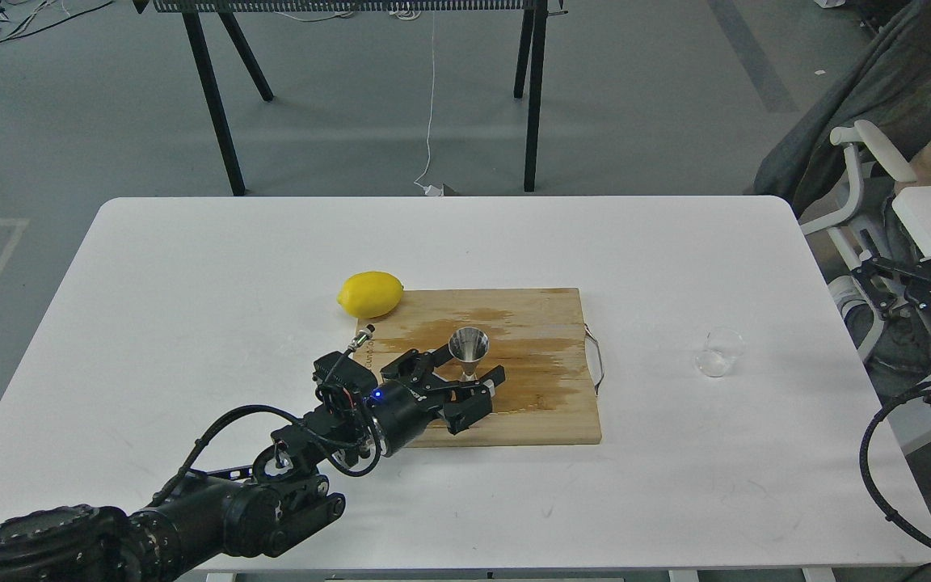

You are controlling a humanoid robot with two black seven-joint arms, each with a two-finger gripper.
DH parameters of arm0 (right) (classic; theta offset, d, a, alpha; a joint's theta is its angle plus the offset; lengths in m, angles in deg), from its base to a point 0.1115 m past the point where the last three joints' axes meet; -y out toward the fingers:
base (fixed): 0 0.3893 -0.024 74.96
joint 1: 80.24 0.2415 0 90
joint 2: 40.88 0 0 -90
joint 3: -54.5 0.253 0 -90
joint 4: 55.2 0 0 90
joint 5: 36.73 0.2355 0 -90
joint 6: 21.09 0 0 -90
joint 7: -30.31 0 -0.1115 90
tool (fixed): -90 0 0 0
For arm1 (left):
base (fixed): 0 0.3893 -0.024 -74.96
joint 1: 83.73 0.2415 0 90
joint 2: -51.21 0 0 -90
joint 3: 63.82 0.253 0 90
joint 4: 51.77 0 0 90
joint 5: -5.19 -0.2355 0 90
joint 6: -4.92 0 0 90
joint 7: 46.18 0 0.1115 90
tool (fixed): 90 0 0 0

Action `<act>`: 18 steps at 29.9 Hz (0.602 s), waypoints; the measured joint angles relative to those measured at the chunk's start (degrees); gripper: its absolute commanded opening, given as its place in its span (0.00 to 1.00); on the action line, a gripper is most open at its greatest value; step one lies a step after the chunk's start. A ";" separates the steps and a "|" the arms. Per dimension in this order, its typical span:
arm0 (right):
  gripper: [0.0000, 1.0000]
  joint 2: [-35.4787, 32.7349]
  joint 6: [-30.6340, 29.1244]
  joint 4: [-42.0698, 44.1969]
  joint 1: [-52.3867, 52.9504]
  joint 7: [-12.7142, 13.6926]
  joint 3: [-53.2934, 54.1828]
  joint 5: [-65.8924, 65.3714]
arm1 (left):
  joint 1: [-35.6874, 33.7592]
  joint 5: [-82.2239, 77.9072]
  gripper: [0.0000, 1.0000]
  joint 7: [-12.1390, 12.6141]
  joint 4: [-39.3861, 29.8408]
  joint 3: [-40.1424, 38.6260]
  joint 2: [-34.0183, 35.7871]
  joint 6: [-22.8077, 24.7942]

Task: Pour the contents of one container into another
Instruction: 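Lower the jigger upright onto the board and open the left gripper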

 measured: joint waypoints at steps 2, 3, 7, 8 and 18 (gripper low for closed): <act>0.99 0.00 0.00 0.00 0.00 0.00 0.00 0.00 | 0.16 0.00 0.97 0.00 -0.05 0.00 0.00 0.00; 0.99 0.00 0.00 0.00 0.00 0.00 0.00 0.00 | 0.22 0.00 0.97 0.00 -0.06 0.00 0.00 0.00; 0.99 0.00 0.00 0.00 0.00 0.00 0.00 0.00 | 0.36 0.00 0.97 0.00 -0.72 0.00 0.00 0.00; 0.99 0.00 0.00 0.00 0.00 0.00 0.00 0.00 | 0.36 0.00 0.97 0.00 -1.03 0.00 0.00 0.00; 0.99 0.00 0.00 0.00 -0.06 -0.04 0.00 0.00 | 0.74 0.00 0.97 0.01 -1.75 0.00 1.76 0.00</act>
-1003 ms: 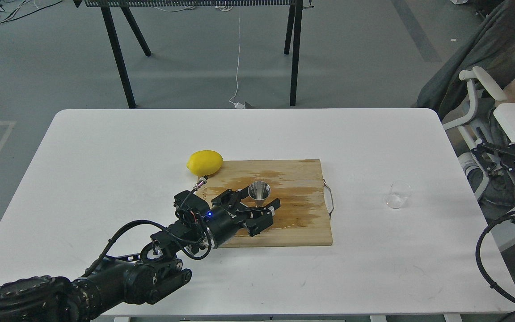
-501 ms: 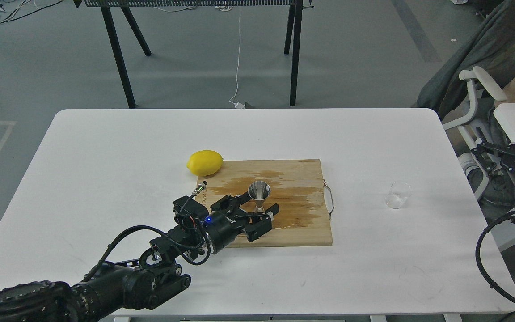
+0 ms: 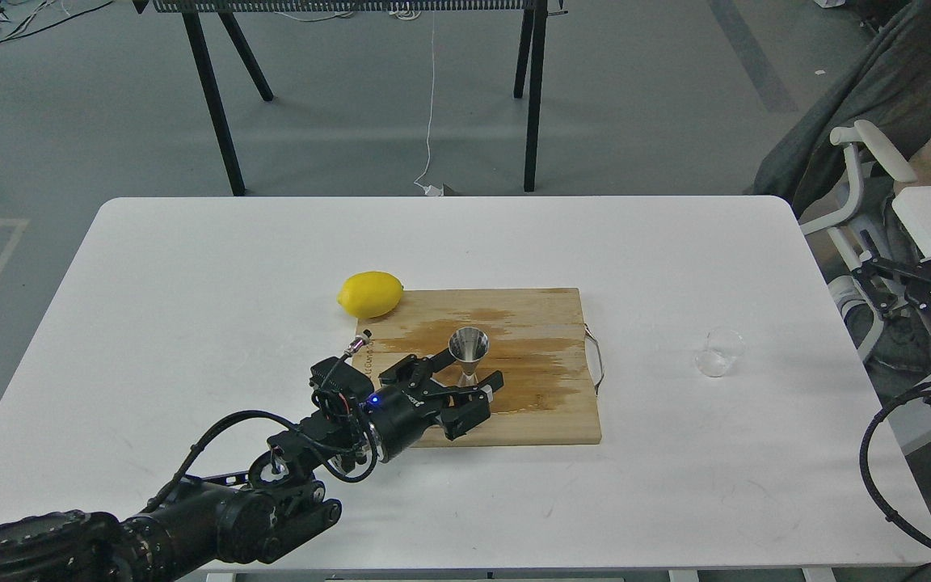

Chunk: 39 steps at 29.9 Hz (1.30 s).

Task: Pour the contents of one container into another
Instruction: 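Lower the jigger upright onto the board and open the left gripper, then withdraw the left gripper away from the jigger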

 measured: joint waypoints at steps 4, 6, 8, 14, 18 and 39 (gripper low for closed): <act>0.99 0.00 0.00 0.00 0.02 0.00 0.00 0.00 | 0.07 0.00 0.97 0.00 0.00 0.00 1.24 0.00; 0.99 0.00 0.00 0.00 0.04 0.00 0.00 0.00 | 0.07 0.00 0.97 0.00 0.00 0.00 1.49 0.00; 0.99 0.00 0.00 0.00 0.05 0.00 0.00 0.00 | 0.10 0.00 0.97 0.00 0.00 0.00 1.63 0.00; 0.99 0.00 0.00 0.00 0.06 -0.01 0.00 0.00 | 0.52 0.00 0.97 0.00 -0.11 0.00 1.82 0.00; 0.99 0.00 0.00 0.00 0.06 -0.01 0.00 0.00 | 0.82 0.00 0.97 0.00 -0.57 0.00 2.80 0.00; 0.99 0.00 0.00 -0.55 0.05 0.63 -0.04 0.21 | 1.85 20.13 0.96 -0.02 -27.00 -7.96 30.46 10.76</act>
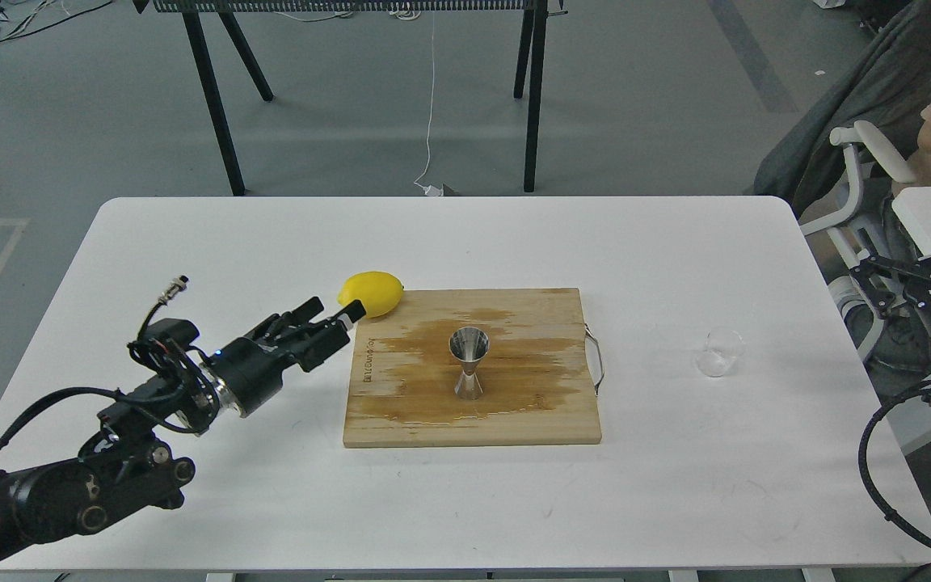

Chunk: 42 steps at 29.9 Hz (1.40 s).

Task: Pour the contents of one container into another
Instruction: 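Withdraw the left gripper away from the jigger, then reach the right gripper to the clear glass cup and grasp it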

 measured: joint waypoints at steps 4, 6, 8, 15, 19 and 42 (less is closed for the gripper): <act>0.99 0.10 0.00 -0.44 0.07 0.32 -0.82 0.14 | -0.48 10.51 0.96 0.00 -1.23 -10.93 4.17 22.66; 0.99 0.34 0.00 -0.97 0.07 0.36 -1.02 0.24 | -0.50 15.59 0.96 0.00 -0.54 -16.72 5.21 34.33; 0.99 0.77 0.00 -1.46 -0.03 0.37 -1.10 0.94 | -0.50 22.44 0.96 0.00 1.25 -21.47 5.97 41.93; 0.99 3.03 0.00 -10.24 -5.03 0.37 -1.20 9.51 | -2.11 56.61 0.96 0.00 14.83 -24.61 7.14 45.19; 0.98 3.24 0.00 -18.99 -8.57 0.30 -1.04 10.39 | -2.61 67.36 0.96 0.00 16.20 -23.33 7.59 45.26; 0.99 3.82 55.20 -40.20 -16.21 -0.01 6.20 33.00 | -0.15 76.29 0.97 0.00 17.38 -22.46 7.45 45.24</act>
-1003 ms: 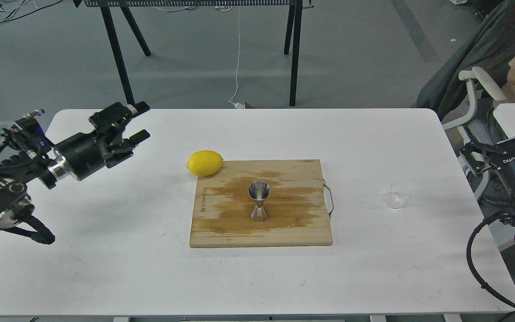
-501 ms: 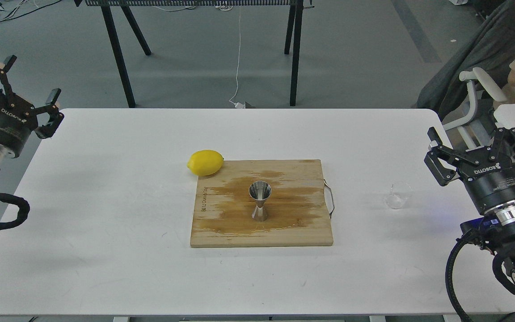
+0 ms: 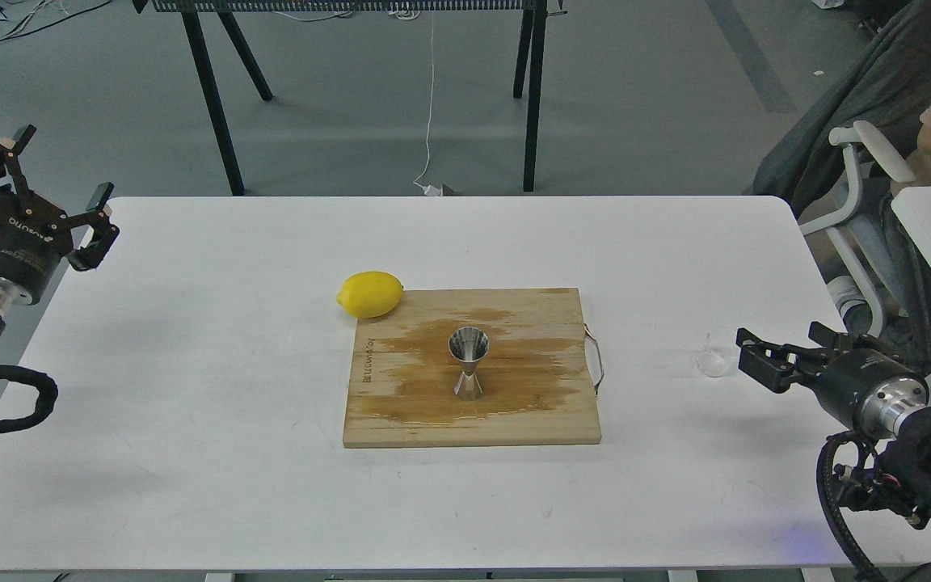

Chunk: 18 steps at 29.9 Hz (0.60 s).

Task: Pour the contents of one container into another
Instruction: 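Reach the right gripper to the clear glass cup and grasp it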

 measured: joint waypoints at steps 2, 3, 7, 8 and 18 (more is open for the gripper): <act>0.99 0.09 0.59 -0.04 0.89 0.00 1.16 0.13 | 0.10 -0.05 0.97 0.00 0.12 0.02 -0.04 0.00; 0.99 0.10 0.70 -0.03 1.30 0.00 1.48 0.13 | 0.21 -0.07 0.97 0.00 0.29 0.07 -0.08 0.00; 0.99 0.10 0.81 0.45 3.20 -0.13 1.60 -0.24 | 0.64 -0.08 0.97 0.00 0.86 0.31 -0.26 0.00; 0.99 0.10 0.81 0.73 4.10 -0.16 1.44 -0.39 | 0.69 -0.10 0.97 0.00 0.90 0.35 -0.41 0.00; 0.99 0.87 0.80 7.97 8.52 -0.38 -1.84 -1.37 | 0.84 -0.26 0.97 0.00 2.31 0.48 -1.20 0.00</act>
